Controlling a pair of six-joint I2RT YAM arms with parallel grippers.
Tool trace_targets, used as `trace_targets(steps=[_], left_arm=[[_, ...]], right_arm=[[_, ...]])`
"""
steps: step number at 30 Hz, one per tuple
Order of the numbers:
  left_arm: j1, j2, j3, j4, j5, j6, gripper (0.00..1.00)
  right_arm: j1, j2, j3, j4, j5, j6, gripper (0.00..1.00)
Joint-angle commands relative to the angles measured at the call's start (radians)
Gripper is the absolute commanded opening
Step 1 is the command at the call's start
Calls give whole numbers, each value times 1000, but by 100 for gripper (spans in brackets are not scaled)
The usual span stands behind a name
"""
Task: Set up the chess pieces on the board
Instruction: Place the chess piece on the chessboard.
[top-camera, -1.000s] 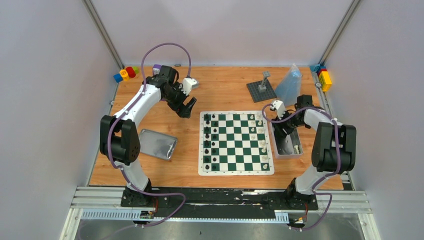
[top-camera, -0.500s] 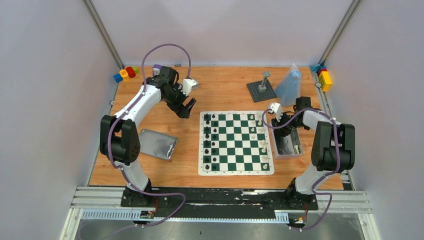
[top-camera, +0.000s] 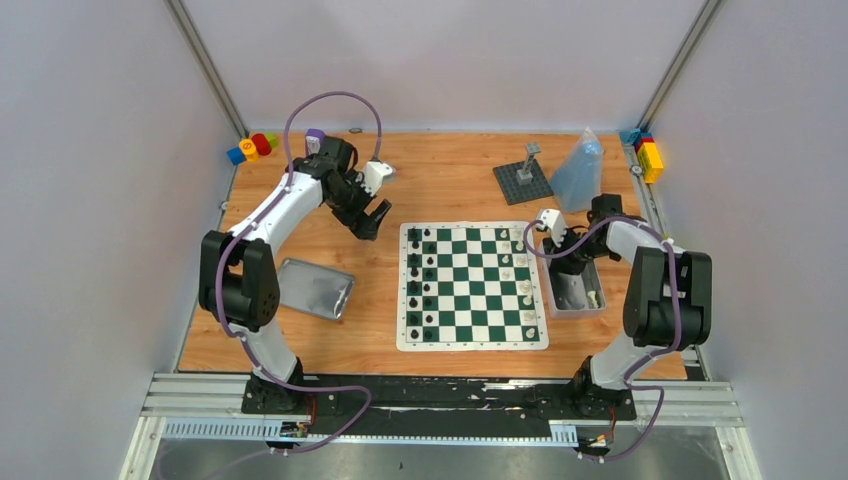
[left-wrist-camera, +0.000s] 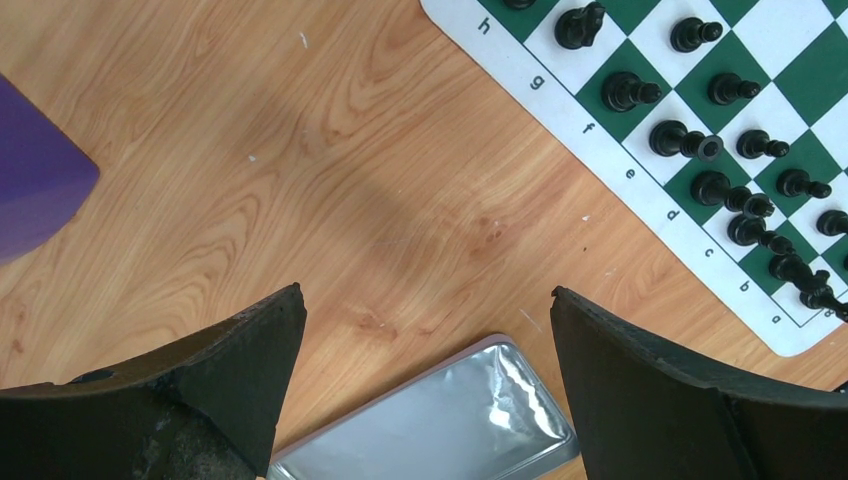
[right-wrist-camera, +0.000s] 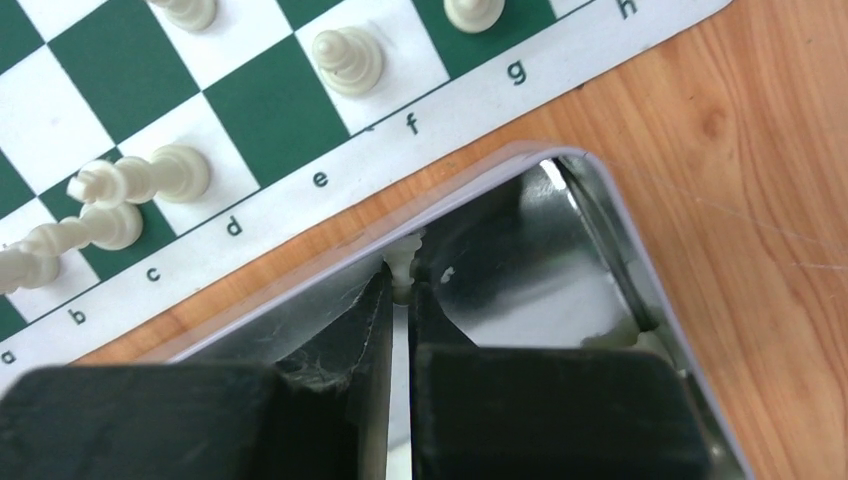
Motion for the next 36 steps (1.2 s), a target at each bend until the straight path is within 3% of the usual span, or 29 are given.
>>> trace_targets(steps=[1, 9, 13, 19, 24, 36], left_arm=[[7, -70, -20, 18, 5, 0, 100], [7, -113, -49, 36, 6, -13, 100], [7, -129, -52, 46, -23, -54, 100], [10, -161, -27, 30, -117, -136, 100], [28, -192, 9, -7, -147, -179, 100], [49, -278, -28, -3, -161, -202, 100]], right_arm=[[6, -71, 4, -83, 46, -20, 0], [12, -164, 30, -178, 122, 7, 0], [78, -217, 61, -235, 175, 51, 0], [388, -303, 86, -263, 380, 146, 0], [638, -237, 122, -293, 597, 204, 0], [913, -10, 175, -316, 853, 228, 4]])
